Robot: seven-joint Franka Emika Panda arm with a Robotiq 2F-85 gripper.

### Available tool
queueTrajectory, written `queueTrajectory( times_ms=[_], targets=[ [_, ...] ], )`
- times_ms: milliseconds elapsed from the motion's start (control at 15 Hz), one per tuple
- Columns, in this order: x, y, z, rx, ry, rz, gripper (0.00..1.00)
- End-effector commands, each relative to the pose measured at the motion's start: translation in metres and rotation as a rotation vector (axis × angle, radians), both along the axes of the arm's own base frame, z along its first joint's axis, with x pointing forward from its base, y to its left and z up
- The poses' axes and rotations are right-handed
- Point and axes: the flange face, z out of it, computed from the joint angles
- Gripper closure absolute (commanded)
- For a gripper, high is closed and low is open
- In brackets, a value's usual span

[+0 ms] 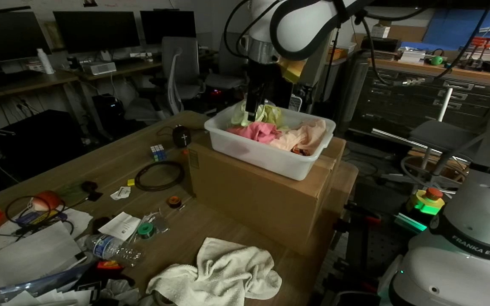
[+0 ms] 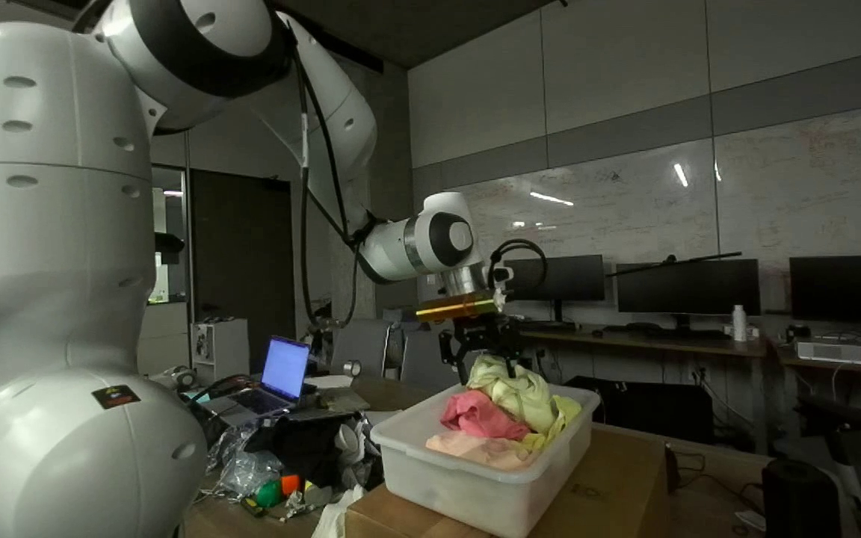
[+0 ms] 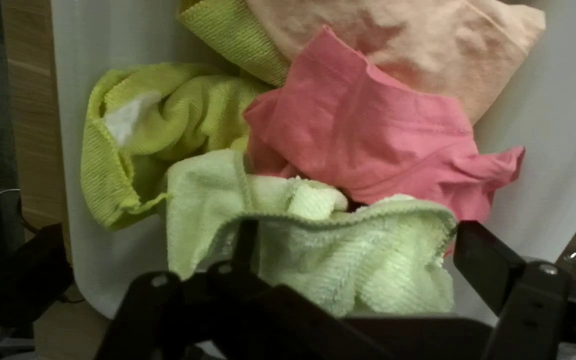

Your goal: Pick the clothes in the box and put them on the table

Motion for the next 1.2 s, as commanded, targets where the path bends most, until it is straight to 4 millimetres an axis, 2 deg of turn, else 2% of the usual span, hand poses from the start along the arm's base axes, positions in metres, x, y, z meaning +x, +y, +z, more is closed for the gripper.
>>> queueTrajectory(
  times_ms=[0, 400, 467, 600, 733, 1133],
  targets=[
    [0.014, -0.002, -0.017, 0.001, -0.003, 0.009, 0.00],
    [0.021, -0.004, -0.037, -0.042, -0.009, -0.022, 0.02],
    [0.021, -0.004, -0.038, -0.044, -0.012, -0.034, 0.26],
    [0.020, -0.003, -0.036, -0.049, -0.019, -0.043, 0.30],
    [0.019, -0.003, -0.034, -0.050, -0.029, -0.061, 0.47],
    [0.013, -0.004, -0.023, -0.039, -0.061, -0.145, 0.92]
  ],
)
